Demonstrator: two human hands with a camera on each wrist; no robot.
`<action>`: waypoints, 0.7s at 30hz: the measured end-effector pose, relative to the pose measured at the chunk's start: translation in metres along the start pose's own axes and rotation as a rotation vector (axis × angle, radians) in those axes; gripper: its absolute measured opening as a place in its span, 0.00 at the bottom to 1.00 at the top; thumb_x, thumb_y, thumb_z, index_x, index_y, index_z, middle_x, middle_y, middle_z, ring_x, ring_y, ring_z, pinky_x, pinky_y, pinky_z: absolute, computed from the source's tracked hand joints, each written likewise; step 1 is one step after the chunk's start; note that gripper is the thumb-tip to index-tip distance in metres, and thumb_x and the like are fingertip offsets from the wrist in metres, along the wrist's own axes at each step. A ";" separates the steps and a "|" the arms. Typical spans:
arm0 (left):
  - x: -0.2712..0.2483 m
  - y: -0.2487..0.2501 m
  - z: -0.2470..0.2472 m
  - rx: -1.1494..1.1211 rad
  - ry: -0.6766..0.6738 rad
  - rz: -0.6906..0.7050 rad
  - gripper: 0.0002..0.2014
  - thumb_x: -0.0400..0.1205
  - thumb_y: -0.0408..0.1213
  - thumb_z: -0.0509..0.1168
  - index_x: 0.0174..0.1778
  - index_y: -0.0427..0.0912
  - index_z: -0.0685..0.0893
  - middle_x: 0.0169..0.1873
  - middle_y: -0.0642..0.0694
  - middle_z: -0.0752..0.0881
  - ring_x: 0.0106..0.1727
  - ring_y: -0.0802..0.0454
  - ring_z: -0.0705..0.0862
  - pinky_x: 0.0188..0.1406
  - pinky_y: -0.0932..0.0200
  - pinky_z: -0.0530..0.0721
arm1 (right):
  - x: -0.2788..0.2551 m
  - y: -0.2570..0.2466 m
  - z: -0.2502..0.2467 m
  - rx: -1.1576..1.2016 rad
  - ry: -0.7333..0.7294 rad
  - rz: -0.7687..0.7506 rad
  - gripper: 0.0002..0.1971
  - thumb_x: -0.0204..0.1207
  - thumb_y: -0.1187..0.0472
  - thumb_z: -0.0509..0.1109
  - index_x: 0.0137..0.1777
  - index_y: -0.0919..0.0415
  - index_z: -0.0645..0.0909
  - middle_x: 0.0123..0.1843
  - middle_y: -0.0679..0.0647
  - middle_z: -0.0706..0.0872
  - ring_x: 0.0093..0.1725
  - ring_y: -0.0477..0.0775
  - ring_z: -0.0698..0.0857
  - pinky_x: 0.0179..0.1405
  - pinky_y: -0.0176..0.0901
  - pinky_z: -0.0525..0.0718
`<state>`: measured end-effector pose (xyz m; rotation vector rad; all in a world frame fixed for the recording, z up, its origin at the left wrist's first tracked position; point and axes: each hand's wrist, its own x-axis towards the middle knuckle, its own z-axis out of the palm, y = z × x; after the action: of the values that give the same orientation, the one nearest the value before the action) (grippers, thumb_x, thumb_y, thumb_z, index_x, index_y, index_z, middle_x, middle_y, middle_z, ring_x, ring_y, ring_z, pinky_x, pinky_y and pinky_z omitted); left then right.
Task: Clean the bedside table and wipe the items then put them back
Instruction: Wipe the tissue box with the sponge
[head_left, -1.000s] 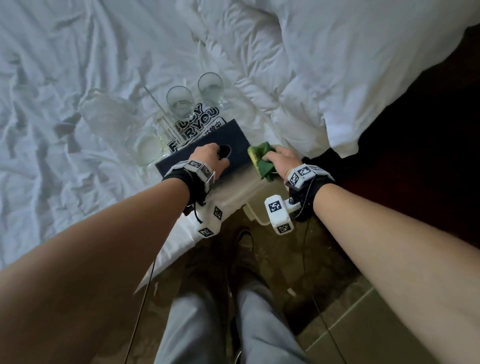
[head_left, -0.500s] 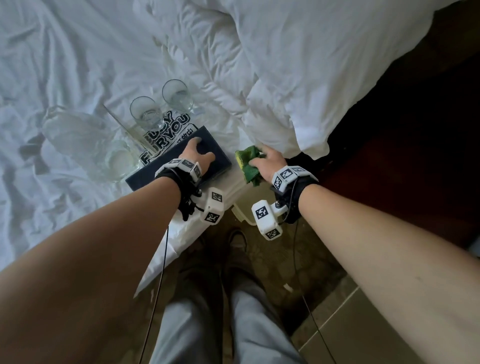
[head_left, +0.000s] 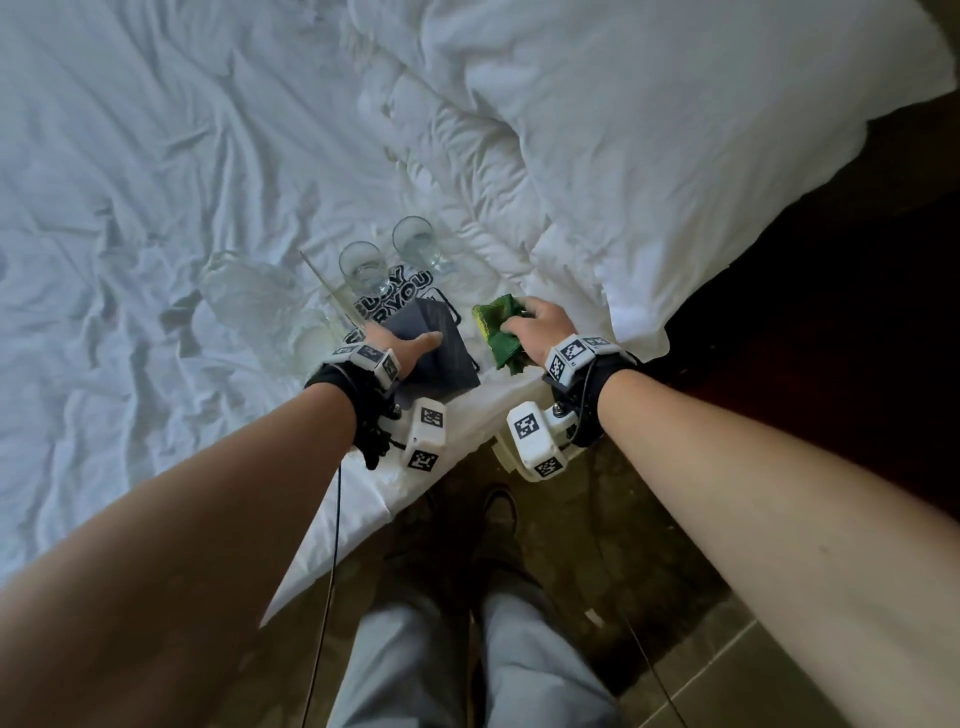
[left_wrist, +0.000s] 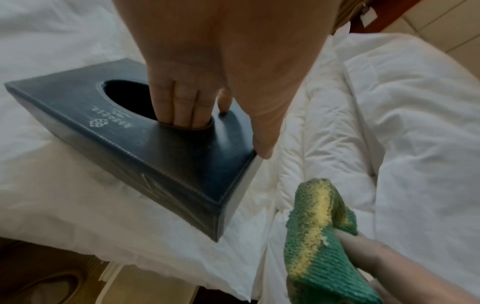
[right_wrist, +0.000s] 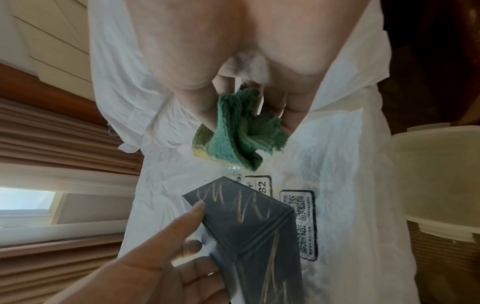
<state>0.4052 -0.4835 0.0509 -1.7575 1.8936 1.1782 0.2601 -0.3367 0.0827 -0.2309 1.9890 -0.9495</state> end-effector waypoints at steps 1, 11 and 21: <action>-0.002 -0.005 -0.006 -0.014 -0.017 0.010 0.53 0.57 0.72 0.75 0.70 0.36 0.76 0.61 0.39 0.84 0.58 0.37 0.84 0.53 0.49 0.84 | -0.004 -0.007 0.001 -0.011 -0.009 -0.015 0.17 0.76 0.66 0.69 0.64 0.56 0.84 0.49 0.54 0.86 0.45 0.53 0.83 0.38 0.30 0.81; -0.063 -0.025 -0.065 -0.311 -0.144 0.147 0.35 0.63 0.66 0.74 0.55 0.41 0.82 0.47 0.35 0.88 0.48 0.35 0.88 0.55 0.30 0.85 | -0.052 -0.050 0.015 -0.055 -0.084 -0.113 0.19 0.75 0.66 0.69 0.66 0.55 0.84 0.53 0.54 0.87 0.50 0.52 0.83 0.48 0.35 0.76; -0.068 -0.029 -0.080 -0.299 -0.163 0.212 0.16 0.82 0.48 0.68 0.62 0.43 0.82 0.58 0.41 0.85 0.56 0.40 0.85 0.57 0.47 0.85 | -0.069 -0.063 0.019 -0.109 -0.029 -0.127 0.22 0.75 0.70 0.68 0.68 0.54 0.82 0.52 0.53 0.86 0.52 0.56 0.85 0.52 0.41 0.82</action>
<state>0.4703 -0.4927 0.1383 -1.5655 1.9209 1.7039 0.3034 -0.3561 0.1659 -0.4343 2.0201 -0.9130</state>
